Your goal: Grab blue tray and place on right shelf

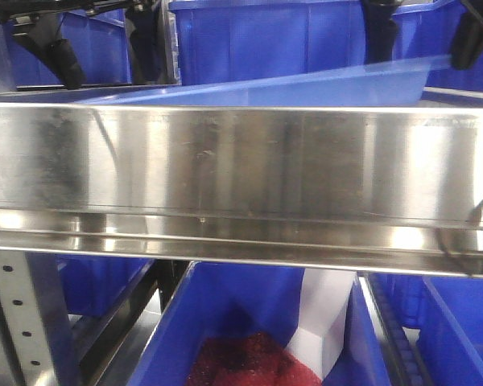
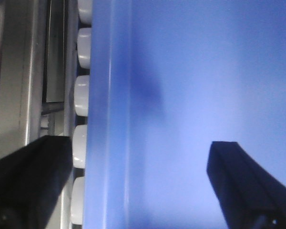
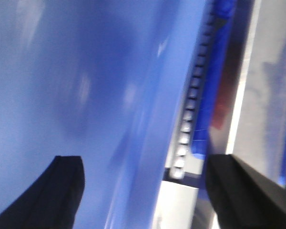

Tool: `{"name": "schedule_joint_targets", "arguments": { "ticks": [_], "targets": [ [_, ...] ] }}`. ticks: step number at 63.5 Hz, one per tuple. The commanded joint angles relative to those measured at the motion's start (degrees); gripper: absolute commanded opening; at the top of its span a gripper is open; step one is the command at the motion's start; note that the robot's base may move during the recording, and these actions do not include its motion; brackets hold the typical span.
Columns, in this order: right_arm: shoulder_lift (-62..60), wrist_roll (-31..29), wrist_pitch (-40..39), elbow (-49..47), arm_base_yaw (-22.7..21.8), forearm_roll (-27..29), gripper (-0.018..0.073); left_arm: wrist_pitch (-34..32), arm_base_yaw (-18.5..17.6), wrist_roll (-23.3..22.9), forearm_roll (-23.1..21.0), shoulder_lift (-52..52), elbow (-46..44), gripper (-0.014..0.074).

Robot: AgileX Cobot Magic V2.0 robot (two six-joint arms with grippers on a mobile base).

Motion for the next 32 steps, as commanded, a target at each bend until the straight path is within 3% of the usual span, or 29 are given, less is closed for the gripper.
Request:
{"name": "schedule_joint_targets", "arguments": {
  "ticks": [1,12,17,22,32],
  "targets": [
    [-2.7,-0.7,-1.1,-2.0,-0.1,-2.0,0.0629,-1.7,-0.4,0.2,-0.4,-3.2,-1.9,0.0507],
    [-5.9,-0.7,-2.2,-2.0,-0.1,-2.0,0.0616,-1.2,-0.4,0.2,0.2,-5.5,-1.9,0.0507],
    [-8.6,-0.7,-2.4,-2.0,-0.1,-2.0,0.0568,-1.2,-0.6,0.2,0.2,-8.3,-1.9,0.0503],
    [-12.3,-0.8,-2.4,-1.4,-0.1,-2.0,0.0467,-1.2,-1.5,0.3,0.4,-11.7,-1.6,0.0471],
    [-21.2,-2.6,-4.2,3.3,-0.1,-2.2,0.0235,-2.4,-5.4,0.3,5.7,-20.1,2.4,0.0279]
  ]
}}
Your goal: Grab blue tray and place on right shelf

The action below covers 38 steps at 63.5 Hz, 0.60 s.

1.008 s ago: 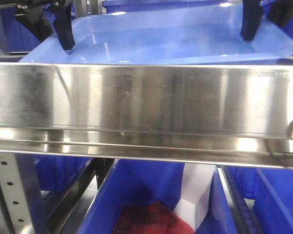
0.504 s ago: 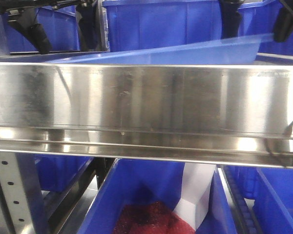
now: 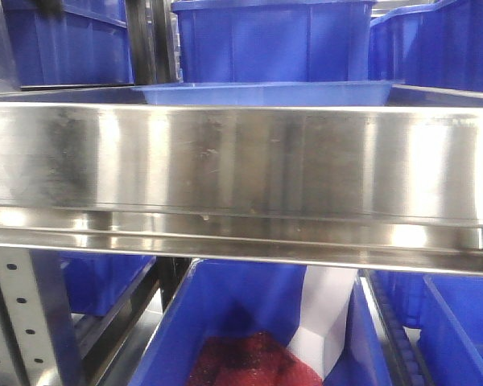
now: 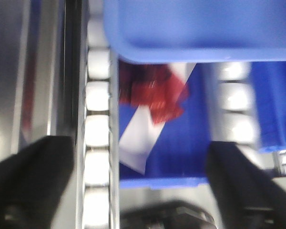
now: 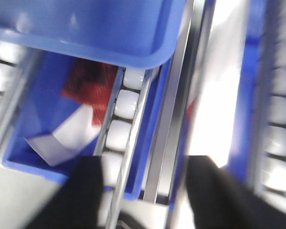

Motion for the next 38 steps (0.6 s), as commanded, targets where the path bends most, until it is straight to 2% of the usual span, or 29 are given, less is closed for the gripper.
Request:
{"name": "schedule_joint_targets", "arguments": {
  "ticks": [1,10,17,31,32,38],
  "targets": [
    [-8.1,-2.4,-4.1,2.0,-0.1,-1.6,0.0216,-2.9,-2.7,0.2,3.1,-7.8,1.5,0.0259],
    [-18.9,-6.1,-8.3,11.2,-0.1,-1.6,0.0063,-7.3,-7.0,0.2,3.7,-17.3,11.0,0.0069],
    [-28.6,-7.4,-12.0,20.8,-0.1,-1.6,0.006,-14.1,-9.4,0.2,4.0,-25.5,22.1,-0.0048],
    [-46.7,-7.8,-21.5,39.3,-0.1,-1.6,0.006,-30.3,-11.6,0.2,4.0,-43.3,43.6,-0.0048],
    [-47.8,-7.8,-22.4,40.8,-0.1,-1.6,0.006,-31.8,-12.7,0.2,4.0,-44.9,45.4,-0.0048],
    [-55.9,-7.8,-26.5,47.1,-0.1,-1.6,0.006,-37.4,-12.7,0.2,3.8,-52.6,53.0,-0.0048]
  ]
}}
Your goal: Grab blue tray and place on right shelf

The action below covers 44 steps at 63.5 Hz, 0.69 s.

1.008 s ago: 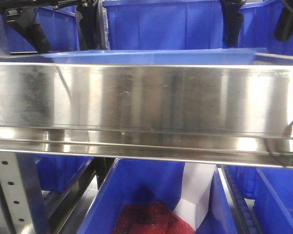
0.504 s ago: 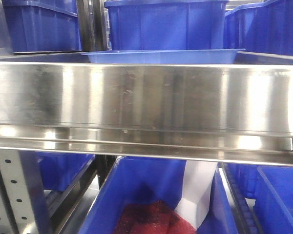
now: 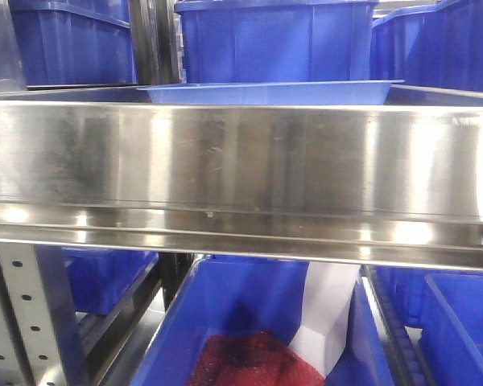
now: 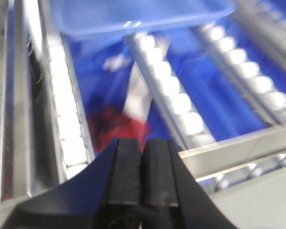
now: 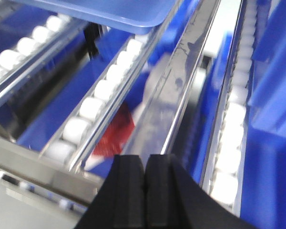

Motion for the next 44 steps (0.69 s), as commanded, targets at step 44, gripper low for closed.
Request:
{"name": "schedule_joint_targets", "arguments": {
  "ticks": [44],
  "targets": [
    [-25.2,-1.6,-22.1,14.9,-0.1,-1.4,0.006,-13.2,-0.6,0.2,0.4,-26.1,16.9,-0.0048]
  ]
}}
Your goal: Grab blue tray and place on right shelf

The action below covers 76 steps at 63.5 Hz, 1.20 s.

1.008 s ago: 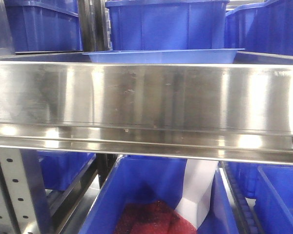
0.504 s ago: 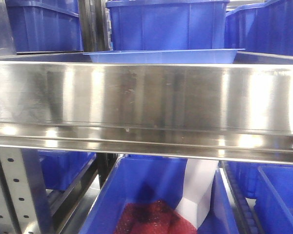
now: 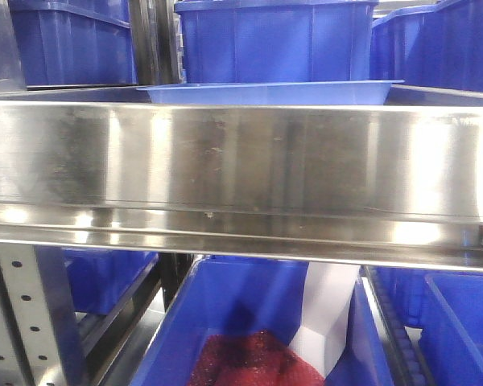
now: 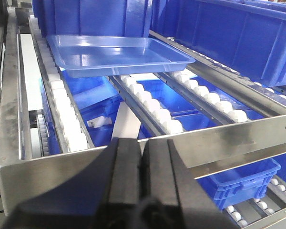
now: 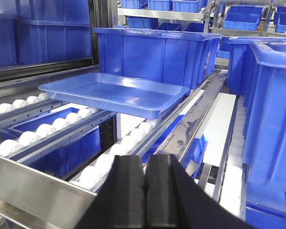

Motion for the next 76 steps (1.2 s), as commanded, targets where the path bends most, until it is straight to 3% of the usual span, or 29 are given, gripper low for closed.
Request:
{"name": "schedule_joint_targets", "arguments": {
  "ticks": [1,18,23,28,40,52,64,66,76],
  "targets": [
    [0.8,-0.5,-5.4,-1.5,-0.1,-1.0,0.006,-5.1,-0.4,0.2,0.2,0.4,-1.5,-0.0048],
    [0.8,-0.5,-5.4,-1.5,-0.1,-1.0,0.006,-5.1,-0.4,0.2,0.1,0.4,-1.2,-0.0048],
    [0.8,-0.5,-5.4,-1.5,-0.1,-1.0,0.006,-5.3,1.1,0.2,-0.1,-0.3,-0.6,-0.0048],
    [0.8,-0.5,-5.4,-1.5,-0.1,-1.0,0.006,-5.2,5.1,3.1,-2.7,-2.6,1.3,-0.0048],
    [0.8,-0.5,-5.4,-1.5,-0.1,-1.0,0.006,-8.4,20.5,20.2,-15.6,-11.4,10.3,-0.0048],
    [0.8,-0.5,-5.4,-1.5,-0.1,-1.0,0.006,-16.6,31.2,21.5,-17.0,-19.8,22.8,-0.0048],
    [0.8,-0.5,-5.3,-1.5,-0.1,-1.0,0.006,-31.8,35.1,21.5,-17.2,-20.7,35.3,-0.0048],
    [0.8,-0.5,-5.3,-1.5,-0.1,-1.0,0.006,-27.5,35.2,21.5,-17.2,-20.8,34.5,-0.0048],
    [0.8,-0.5,-5.0,-1.5,-0.1,-1.0,0.006,-25.4,35.2,21.5,-17.2,-20.8,34.7,-0.0048]
  ]
}}
